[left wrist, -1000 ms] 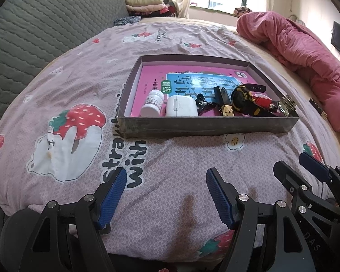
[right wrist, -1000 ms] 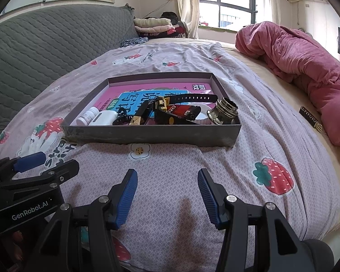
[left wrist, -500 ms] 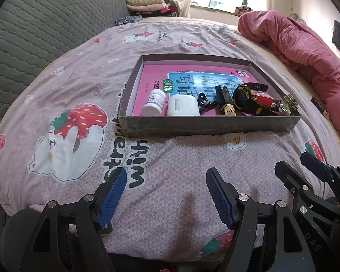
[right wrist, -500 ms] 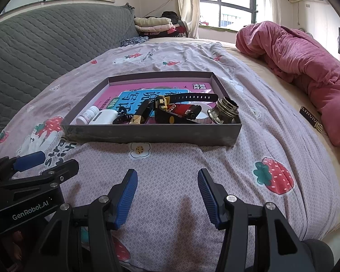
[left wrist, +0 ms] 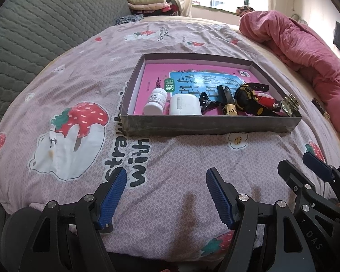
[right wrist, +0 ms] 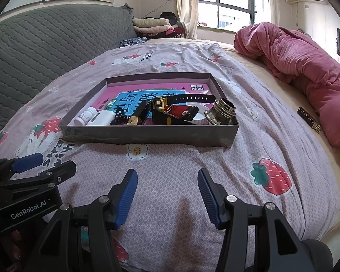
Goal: Organize rigid objects
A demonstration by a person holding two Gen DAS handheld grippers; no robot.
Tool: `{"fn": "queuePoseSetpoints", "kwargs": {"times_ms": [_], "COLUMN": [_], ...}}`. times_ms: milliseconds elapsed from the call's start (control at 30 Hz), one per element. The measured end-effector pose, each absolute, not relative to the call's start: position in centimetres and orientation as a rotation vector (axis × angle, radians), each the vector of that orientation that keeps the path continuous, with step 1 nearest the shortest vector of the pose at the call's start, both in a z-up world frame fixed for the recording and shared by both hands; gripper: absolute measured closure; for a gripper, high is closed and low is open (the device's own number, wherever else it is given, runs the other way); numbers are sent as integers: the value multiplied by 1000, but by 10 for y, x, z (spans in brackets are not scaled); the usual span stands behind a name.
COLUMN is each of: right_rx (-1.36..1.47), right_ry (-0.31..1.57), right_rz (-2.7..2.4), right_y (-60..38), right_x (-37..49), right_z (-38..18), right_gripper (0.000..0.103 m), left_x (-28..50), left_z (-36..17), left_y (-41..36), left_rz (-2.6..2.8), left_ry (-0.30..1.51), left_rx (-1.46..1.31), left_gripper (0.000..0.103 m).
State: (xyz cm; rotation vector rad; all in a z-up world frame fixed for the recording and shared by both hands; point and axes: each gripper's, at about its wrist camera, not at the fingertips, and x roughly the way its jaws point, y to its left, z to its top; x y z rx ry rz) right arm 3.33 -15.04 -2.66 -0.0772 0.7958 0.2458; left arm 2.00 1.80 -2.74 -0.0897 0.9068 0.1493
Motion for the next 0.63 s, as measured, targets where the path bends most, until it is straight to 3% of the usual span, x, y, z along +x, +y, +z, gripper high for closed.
{"fn": "queuePoseSetpoints", "kwargs": {"times_ms": [633], "right_rx": [-58], "right_ry": [803], "right_rz": [235], "right_y": [-155], "right_x": [36], "right_z": [-27], "right_gripper": [48], "left_x": [26], "left_z": [-26], "left_y": [21], "left_rz": [140], "left_ry": [897], "left_rx": [-82], "left_gripper": [29]}}
